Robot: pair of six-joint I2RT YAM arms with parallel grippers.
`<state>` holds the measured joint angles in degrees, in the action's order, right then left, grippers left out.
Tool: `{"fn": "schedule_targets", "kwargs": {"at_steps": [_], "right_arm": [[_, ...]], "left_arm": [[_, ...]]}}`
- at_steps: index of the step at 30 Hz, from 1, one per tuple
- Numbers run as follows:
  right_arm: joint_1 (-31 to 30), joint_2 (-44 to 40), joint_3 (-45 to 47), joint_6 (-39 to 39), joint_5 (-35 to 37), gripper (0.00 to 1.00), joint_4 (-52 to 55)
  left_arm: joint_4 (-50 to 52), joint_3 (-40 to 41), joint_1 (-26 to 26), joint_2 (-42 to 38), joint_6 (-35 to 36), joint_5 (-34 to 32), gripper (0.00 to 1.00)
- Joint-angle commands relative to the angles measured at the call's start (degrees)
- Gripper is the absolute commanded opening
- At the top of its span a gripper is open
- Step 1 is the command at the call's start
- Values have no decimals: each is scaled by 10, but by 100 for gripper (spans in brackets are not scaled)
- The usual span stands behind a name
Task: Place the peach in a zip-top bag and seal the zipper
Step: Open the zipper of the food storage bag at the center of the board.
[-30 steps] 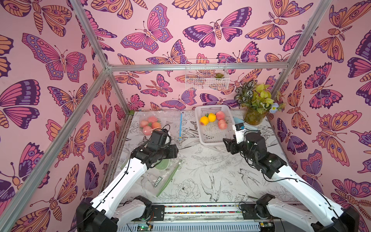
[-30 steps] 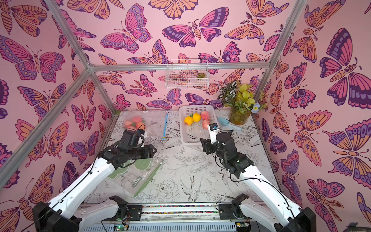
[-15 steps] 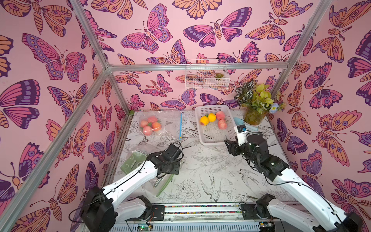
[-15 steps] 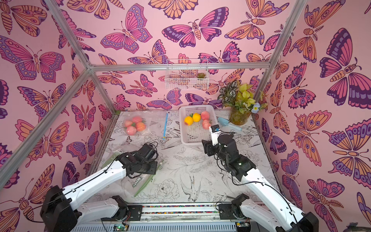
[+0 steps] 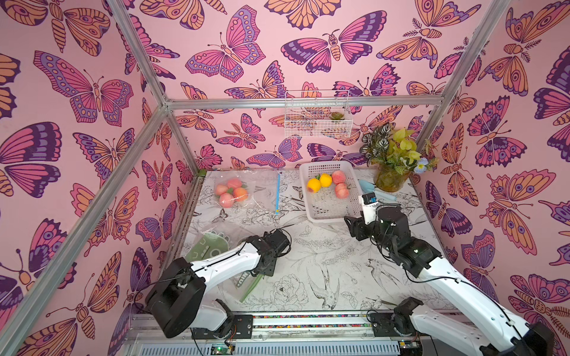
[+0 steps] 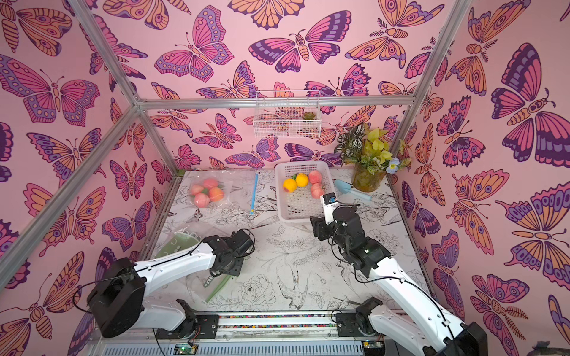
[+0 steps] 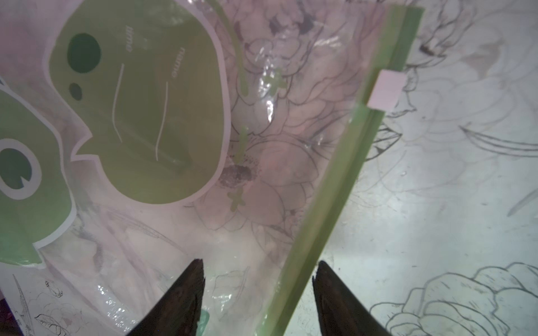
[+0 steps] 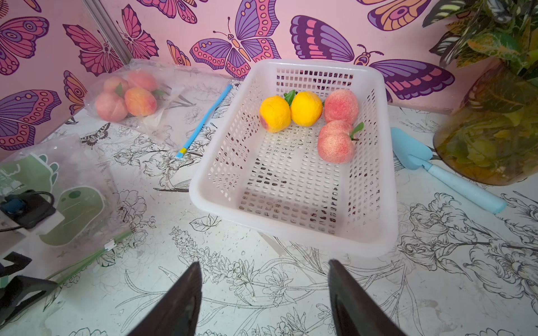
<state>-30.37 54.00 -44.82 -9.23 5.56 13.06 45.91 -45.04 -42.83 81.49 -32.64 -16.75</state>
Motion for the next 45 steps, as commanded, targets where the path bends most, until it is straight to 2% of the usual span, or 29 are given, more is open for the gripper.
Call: {"fn": "schedule_targets", "kwargs": {"at_steps": [1, 7, 11, 23, 26, 31, 36, 39, 45], "right_arm": [[4, 2, 3, -11, 6, 69, -7], [4, 0, 4, -10, 7, 69, -5], [4, 1, 4, -12, 5, 69, -5], [4, 1, 3, -15, -1, 69, -2], [4, 1, 3, -16, 0, 69, -2], [4, 1, 2, -16, -6, 69, -3], [4, 3, 0, -16, -12, 69, -2], [4, 6, -1, -16, -28, 69, -5], [4, 25, -9, -15, -121, 69, -19]], "left_arm": [[11, -4, -4, 13, -13, -21, 58], [9, -7, -4, 17, -15, -28, 51], [4, -9, -3, 19, -12, -31, 43], [1, -24, -3, 33, -2, -45, 37], [-1, -23, -3, 35, -5, -47, 27], [-4, -26, -3, 34, -2, -53, 0], [-1, -35, -3, 14, 15, -51, 0], [2, -49, -3, -15, 20, -27, 0], [2, -93, -3, -75, 10, 48, 0]]}}
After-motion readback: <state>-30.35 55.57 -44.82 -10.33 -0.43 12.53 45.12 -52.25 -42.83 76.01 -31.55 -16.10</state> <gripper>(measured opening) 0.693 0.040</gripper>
